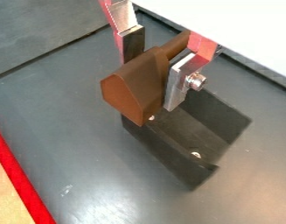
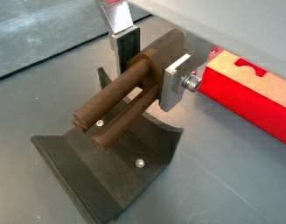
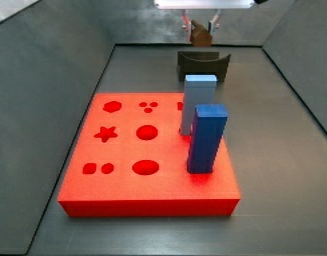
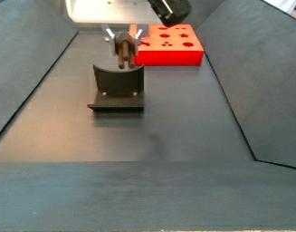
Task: Pick up the 3 prong object. Move up. Place the 3 prong object on the fixture. Regrasp the 3 prong object. Move to above the board. Insert the 3 prong object.
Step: Place the 3 prong object on the fixture.
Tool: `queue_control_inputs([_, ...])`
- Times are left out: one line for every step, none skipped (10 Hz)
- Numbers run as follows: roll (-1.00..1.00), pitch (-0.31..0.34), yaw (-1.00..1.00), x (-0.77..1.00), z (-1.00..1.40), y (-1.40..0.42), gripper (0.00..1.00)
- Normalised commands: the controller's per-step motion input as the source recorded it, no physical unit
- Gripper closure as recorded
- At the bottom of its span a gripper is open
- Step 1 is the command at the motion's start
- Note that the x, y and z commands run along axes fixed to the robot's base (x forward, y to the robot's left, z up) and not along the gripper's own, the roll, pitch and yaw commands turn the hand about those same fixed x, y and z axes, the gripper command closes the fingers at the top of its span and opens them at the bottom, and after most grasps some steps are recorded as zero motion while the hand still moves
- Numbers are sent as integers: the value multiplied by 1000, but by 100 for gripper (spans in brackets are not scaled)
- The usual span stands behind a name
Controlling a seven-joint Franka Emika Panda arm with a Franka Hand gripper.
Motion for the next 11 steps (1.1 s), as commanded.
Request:
queue_control_inputs([-1000, -40, -66, 207, 1000, 350, 100])
queue_control_inputs([-1000, -35, -68, 159, 954, 315, 100])
queue_control_inputs([-1000, -35, -67, 71, 740, 161, 100])
queue_control_inputs([-1000, -33, -68, 28, 520, 94, 100])
queue_control_inputs([-1000, -27, -70, 18, 344, 62, 100])
queue_control_inputs([-1000, -24, -71, 14, 224, 53, 100])
queue_control_inputs([-1000, -27, -76, 27, 20, 44, 100])
queue_control_inputs([-1000, -18, -82, 41, 7, 38, 100])
queue_control_inputs([-781, 17, -68, 55, 11, 42, 100])
queue_control_inputs([-606, 30, -59, 67, -8, 44, 100])
queue_control_inputs([-381, 39, -59, 66, -9, 45, 100])
